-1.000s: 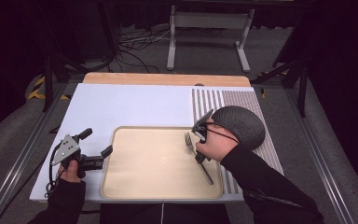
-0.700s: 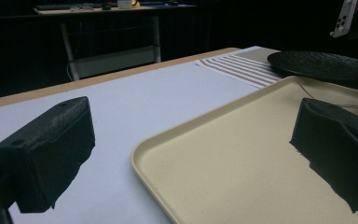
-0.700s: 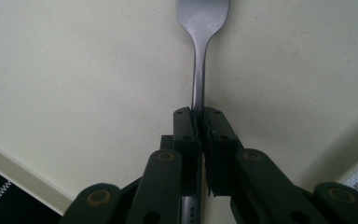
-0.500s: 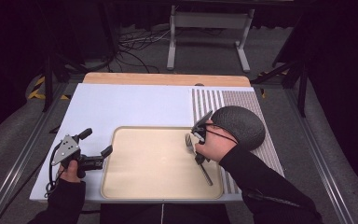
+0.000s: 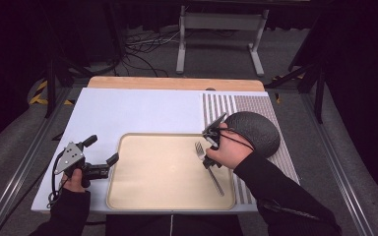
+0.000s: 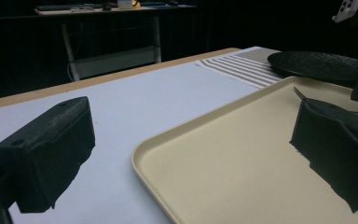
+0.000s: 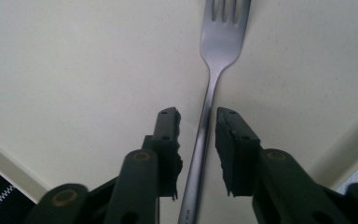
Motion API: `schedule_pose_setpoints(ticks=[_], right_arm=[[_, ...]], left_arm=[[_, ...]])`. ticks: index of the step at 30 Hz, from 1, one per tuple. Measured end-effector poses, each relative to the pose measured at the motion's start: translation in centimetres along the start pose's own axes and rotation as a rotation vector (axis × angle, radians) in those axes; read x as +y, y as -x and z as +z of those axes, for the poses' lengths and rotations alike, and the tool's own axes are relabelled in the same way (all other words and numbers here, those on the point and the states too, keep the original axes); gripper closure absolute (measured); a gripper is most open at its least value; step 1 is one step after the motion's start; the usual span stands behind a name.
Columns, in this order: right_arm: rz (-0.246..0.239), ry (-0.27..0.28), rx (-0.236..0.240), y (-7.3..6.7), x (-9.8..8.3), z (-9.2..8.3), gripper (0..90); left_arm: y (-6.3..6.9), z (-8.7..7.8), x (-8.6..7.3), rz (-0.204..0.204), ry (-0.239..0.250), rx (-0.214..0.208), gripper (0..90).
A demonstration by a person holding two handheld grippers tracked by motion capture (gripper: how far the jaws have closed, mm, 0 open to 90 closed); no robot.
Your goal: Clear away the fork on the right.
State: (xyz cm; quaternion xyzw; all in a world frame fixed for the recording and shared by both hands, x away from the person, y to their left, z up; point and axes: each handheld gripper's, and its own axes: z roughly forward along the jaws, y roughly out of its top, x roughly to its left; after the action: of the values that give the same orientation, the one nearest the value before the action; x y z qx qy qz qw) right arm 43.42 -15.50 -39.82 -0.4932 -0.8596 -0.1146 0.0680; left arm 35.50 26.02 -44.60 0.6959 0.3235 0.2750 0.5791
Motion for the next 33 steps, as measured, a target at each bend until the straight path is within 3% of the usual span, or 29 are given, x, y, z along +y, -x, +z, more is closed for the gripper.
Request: schedule_pose_setpoints(ticks=[3,5,7,8,9,12,20,23,24,29,33], right_arm=[[-0.076,0.085,0.006,-0.2,0.0,-0.4,49.2],[-0.095,0.141,0.009,-0.4,0.0,-0.5,40.0],[-0.148,0.226,0.019,-0.6,0.0,-0.5,29.1],[-0.19,0.261,0.016,-0.6,0.1,-0.6,25.2],[-0.19,0.261,0.016,-0.6,0.1,-0.6,25.2],[-0.268,0.341,0.012,-0.7,0.2,-0.6,15.9],[-0.4,0.442,0.014,-0.9,0.6,-0.8,17.9],[-0.483,0.472,0.011,-1.1,0.9,-0.5,18.9],[-0.483,0.472,0.011,-1.1,0.9,-0.5,18.9],[-0.633,0.497,0.013,-1.3,1.6,0.0,25.7],[-0.742,0.509,0.011,-1.0,2.2,0.4,37.5]], left_arm=[[0.0,0.0,0.0,-0.002,-0.001,0.001,0.2],[0.0,0.0,0.0,-0.002,-0.002,0.0,0.2],[0.0,0.0,0.0,-0.001,-0.002,-0.001,0.2],[0.0,0.0,0.0,-0.002,-0.002,-0.001,0.2],[0.0,0.0,0.0,-0.002,-0.002,-0.001,0.2],[0.0,0.0,0.0,-0.001,-0.002,0.0,0.2],[0.0,0.0,0.0,-0.001,-0.001,0.0,0.2],[0.0,0.0,0.0,-0.002,-0.002,-0.002,0.2],[0.0,0.0,0.0,0.0,-0.001,0.0,0.2],[0.0,0.0,0.0,0.0,-0.001,0.0,0.2],[0.0,0.0,0.0,-0.002,-0.001,0.0,0.2]])
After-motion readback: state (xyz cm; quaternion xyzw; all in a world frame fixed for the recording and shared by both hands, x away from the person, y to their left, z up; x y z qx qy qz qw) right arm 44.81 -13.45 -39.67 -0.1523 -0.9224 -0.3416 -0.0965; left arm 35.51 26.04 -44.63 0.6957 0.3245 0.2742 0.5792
